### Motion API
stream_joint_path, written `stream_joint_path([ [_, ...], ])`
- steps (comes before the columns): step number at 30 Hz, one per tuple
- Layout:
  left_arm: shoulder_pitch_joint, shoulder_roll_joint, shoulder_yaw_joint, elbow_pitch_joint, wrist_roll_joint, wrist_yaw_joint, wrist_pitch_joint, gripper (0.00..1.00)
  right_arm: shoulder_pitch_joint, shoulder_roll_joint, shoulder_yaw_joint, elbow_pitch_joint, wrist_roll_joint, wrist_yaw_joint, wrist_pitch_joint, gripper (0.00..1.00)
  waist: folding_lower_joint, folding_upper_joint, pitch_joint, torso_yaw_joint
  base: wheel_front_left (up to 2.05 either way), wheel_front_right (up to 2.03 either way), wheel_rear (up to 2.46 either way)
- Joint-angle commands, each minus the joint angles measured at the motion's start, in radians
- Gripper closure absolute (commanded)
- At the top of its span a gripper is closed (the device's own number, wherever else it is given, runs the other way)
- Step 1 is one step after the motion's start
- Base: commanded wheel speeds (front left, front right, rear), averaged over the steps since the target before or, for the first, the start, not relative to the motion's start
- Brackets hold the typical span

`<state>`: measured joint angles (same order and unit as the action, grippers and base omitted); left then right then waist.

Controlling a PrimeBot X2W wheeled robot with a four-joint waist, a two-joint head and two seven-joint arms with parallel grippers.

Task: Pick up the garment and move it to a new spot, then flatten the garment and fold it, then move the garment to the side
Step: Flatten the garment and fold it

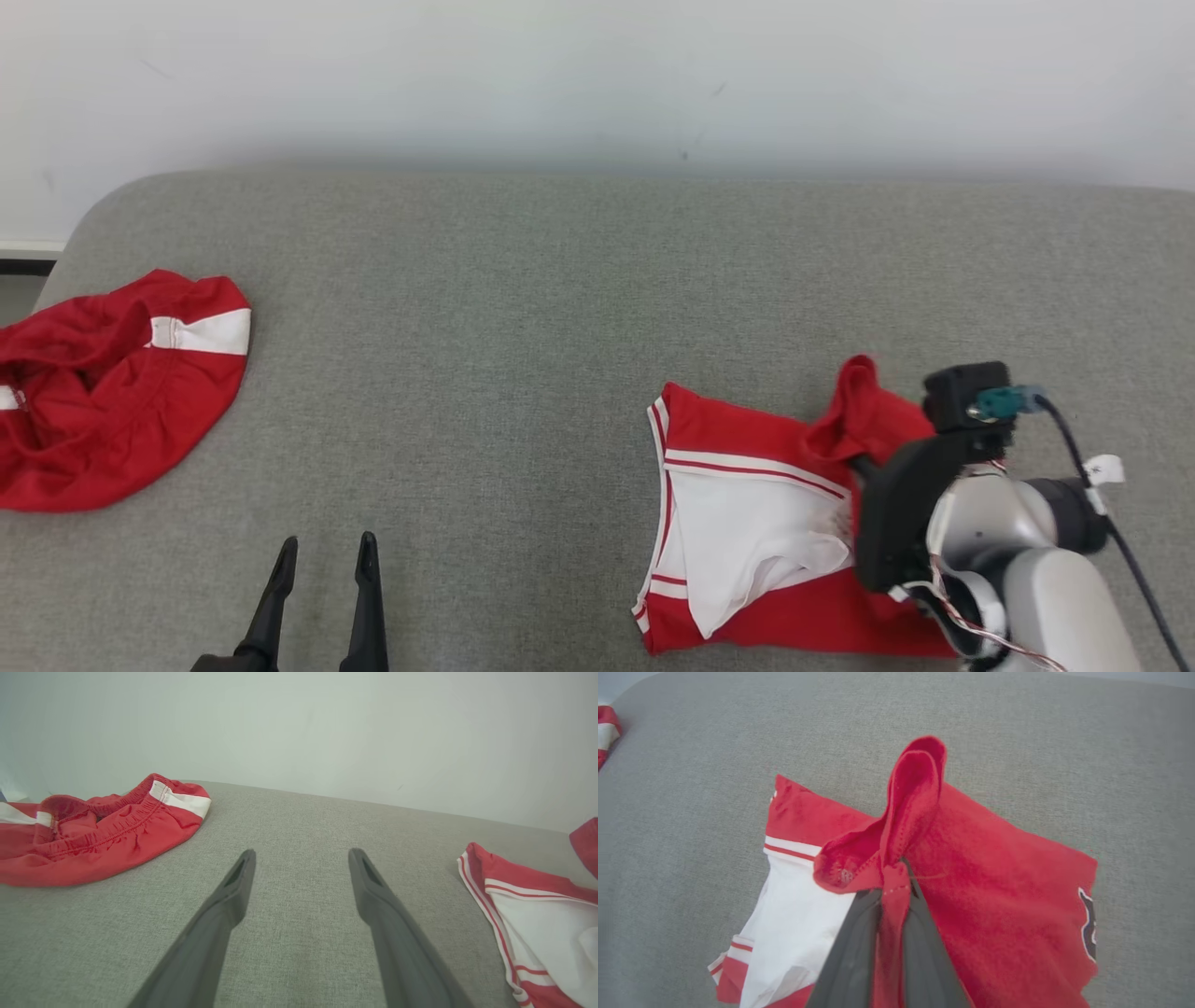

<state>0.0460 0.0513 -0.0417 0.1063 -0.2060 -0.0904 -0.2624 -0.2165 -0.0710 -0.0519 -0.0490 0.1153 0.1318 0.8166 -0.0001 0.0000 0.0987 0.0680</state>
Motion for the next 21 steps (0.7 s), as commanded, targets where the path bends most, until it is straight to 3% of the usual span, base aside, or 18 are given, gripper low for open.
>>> stream_joint_path([
  [1, 0.0, -0.002, -0.003, 0.002, -0.007, 0.002, -0.003, 0.0, -0.025, 0.01, 0.035, 0.03, 0.015, -0.003, -0.015, 1.0, 0.0001, 0.0, 0.008, 0.014, 0.0, 0.0, 0.0],
  [8, -0.014, -0.002, -0.009, 0.005, -0.017, 0.009, -0.003, 0.0, -0.065, 0.018, 0.146, 0.111, 0.041, -0.003, -0.036, 1.0, 0.0001, 0.0, 0.018, 0.054, 0.0, 0.0, 0.0],
  [18, -0.013, -0.002, -0.003, 0.003, -0.025, 0.013, -0.003, 0.0, -0.073, 0.022, 0.217, 0.152, 0.072, -0.003, -0.047, 1.0, 0.0001, 0.0, 0.027, 0.067, 0.0, 0.0, 0.0],
  [19, -0.015, -0.002, -0.002, 0.003, -0.026, 0.013, -0.003, 0.0, -0.075, 0.022, 0.22, 0.153, 0.082, -0.003, -0.052, 0.09, 0.0001, 0.0, 0.028, 0.065, 0.0, 0.0, 0.0],
  [20, -0.017, -0.002, -0.003, 0.004, -0.027, 0.014, -0.003, 0.0, -0.076, 0.021, 0.217, 0.152, 0.092, -0.003, -0.058, 0.0, 0.0001, 0.0, 0.029, 0.064, 0.0, 0.0, 0.0],
  [21, -0.018, -0.002, -0.003, 0.003, -0.027, 0.015, -0.003, 0.0, -0.079, 0.021, 0.217, 0.15, 0.104, -0.003, -0.063, 0.0, 0.0001, 0.0, 0.029, 0.061, 0.0, 0.0, 0.0],
])
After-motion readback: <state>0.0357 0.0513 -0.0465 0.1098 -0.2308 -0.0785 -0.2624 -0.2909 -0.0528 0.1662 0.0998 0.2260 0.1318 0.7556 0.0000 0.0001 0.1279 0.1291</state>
